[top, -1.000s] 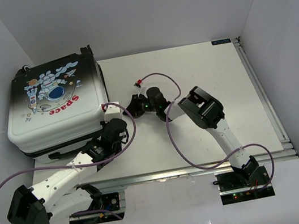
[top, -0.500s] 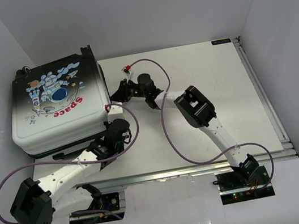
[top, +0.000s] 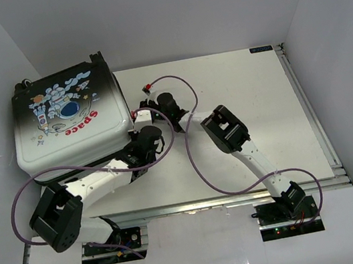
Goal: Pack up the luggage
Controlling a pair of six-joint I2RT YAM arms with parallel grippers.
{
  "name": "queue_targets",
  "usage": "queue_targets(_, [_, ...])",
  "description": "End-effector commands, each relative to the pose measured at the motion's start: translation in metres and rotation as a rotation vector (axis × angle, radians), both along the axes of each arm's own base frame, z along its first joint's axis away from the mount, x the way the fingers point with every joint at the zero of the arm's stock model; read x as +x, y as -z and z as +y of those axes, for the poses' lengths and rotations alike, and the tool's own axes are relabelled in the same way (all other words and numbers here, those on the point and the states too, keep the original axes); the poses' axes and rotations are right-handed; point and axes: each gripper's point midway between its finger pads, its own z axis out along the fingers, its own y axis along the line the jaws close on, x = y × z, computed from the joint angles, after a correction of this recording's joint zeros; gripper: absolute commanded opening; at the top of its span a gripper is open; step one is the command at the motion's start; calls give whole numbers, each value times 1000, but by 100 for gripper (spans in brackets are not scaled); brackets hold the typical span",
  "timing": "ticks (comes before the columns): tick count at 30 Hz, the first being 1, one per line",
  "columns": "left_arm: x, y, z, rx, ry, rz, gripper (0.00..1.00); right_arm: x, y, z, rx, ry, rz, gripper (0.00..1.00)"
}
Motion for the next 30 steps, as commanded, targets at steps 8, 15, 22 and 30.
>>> queue_targets(8, [63, -99, -41, -164, -43, -273, 0, -142, 40, 82, -51, -330, 18, 22])
queue_targets(15, [80, -110, -43, -157, -70, -291, 0, -150, 40, 81, -58, -330, 2, 13])
queue_targets(22, [95, -107, -41, -128, -128, -302, 0, -163, 39, 79, -55, -353, -2, 8])
queue_targets(30, [110, -109, -34, -123, -186, -340, 0, -172, 39, 78, -59, -375, -32, 8])
